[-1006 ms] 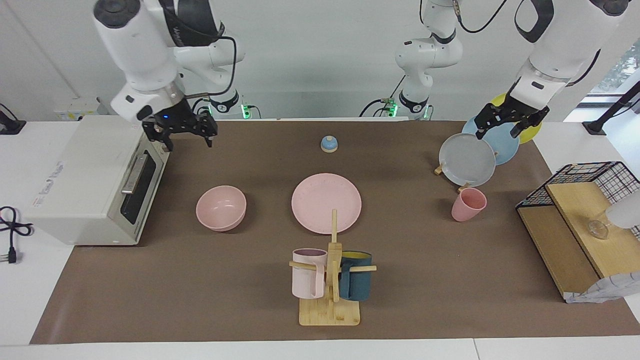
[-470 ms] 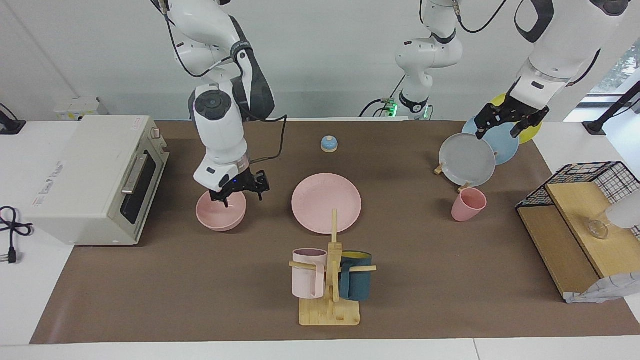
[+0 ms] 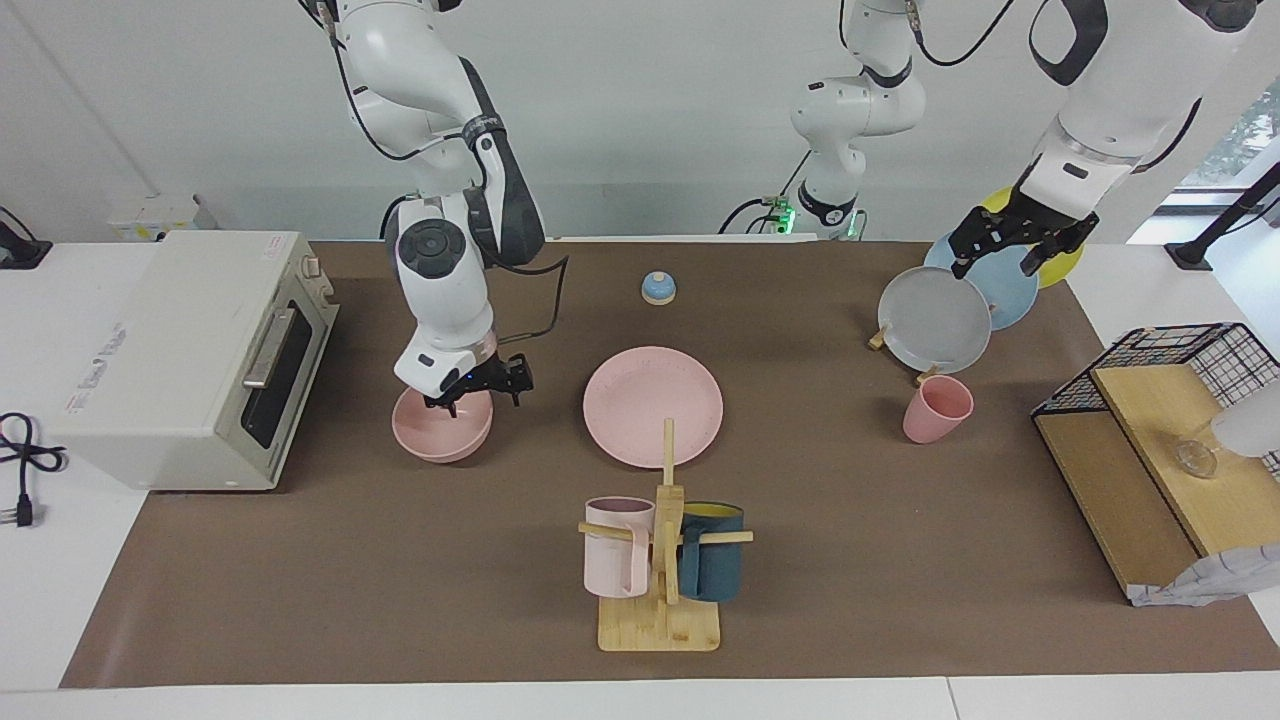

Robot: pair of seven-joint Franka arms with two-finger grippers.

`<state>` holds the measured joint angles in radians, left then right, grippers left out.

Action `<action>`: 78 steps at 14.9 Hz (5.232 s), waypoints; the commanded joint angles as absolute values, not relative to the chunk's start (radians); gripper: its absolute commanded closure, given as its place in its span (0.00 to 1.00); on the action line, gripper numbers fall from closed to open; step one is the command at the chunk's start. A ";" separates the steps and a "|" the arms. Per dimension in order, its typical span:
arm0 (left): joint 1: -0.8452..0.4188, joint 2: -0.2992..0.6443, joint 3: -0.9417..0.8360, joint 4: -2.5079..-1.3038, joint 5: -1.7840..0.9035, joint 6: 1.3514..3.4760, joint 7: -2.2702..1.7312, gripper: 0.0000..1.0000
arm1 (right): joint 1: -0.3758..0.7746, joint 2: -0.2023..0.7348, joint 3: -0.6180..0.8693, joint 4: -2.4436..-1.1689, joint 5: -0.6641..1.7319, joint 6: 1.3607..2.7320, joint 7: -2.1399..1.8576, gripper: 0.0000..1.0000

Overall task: Organize tableware
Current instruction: 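Reach the right gripper to the pink bowl and grasp its rim, then carry the pink bowl with the right gripper over the pink plate, then release the bowl onto the plate while the left gripper grasps the cup, then carry the pink cup over the bowl while the right gripper withdraws, then lower the pink cup into the bowl and open the left gripper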

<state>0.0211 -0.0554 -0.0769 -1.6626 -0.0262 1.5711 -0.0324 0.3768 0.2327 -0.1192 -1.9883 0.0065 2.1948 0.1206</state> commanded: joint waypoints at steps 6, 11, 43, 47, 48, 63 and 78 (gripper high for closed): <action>0.034 -0.064 -0.091 -1.661 -0.008 1.563 -0.041 0.00 | 0.377 0.225 -0.115 -2.043 -0.002 2.231 0.150 1.00; 0.037 -0.064 -0.086 -1.663 -0.008 1.563 -0.040 0.00 | 0.484 0.296 -0.115 -1.796 -0.003 2.027 0.198 1.00; 0.012 0.158 -0.092 -2.022 -0.025 2.148 -0.077 1.00 | 0.781 0.601 -0.095 -1.393 0.038 2.023 0.695 0.36; 0.014 0.161 -0.091 -2.011 -0.023 2.143 -0.074 1.00 | 0.755 0.555 -0.098 -1.361 0.029 1.994 0.683 0.08; 0.012 0.164 -0.091 -1.997 -0.023 2.134 -0.075 1.00 | 0.740 0.533 -0.107 -1.370 0.029 1.965 0.666 0.07; -0.527 0.422 -0.092 -1.233 -0.110 1.650 -0.793 1.00 | 0.146 0.072 -0.156 -1.540 0.035 1.428 0.038 0.00; -0.669 0.538 -0.084 -1.347 -0.095 1.864 -0.986 1.00 | 0.057 -0.006 -0.140 -1.730 0.009 1.600 -0.106 0.00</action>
<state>-0.6523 0.5530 -0.1072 -1.3130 -0.0882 1.8352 -0.9708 0.0702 0.0273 -0.1554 -1.6927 0.0175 1.5814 -0.0719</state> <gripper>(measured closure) 0.952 0.000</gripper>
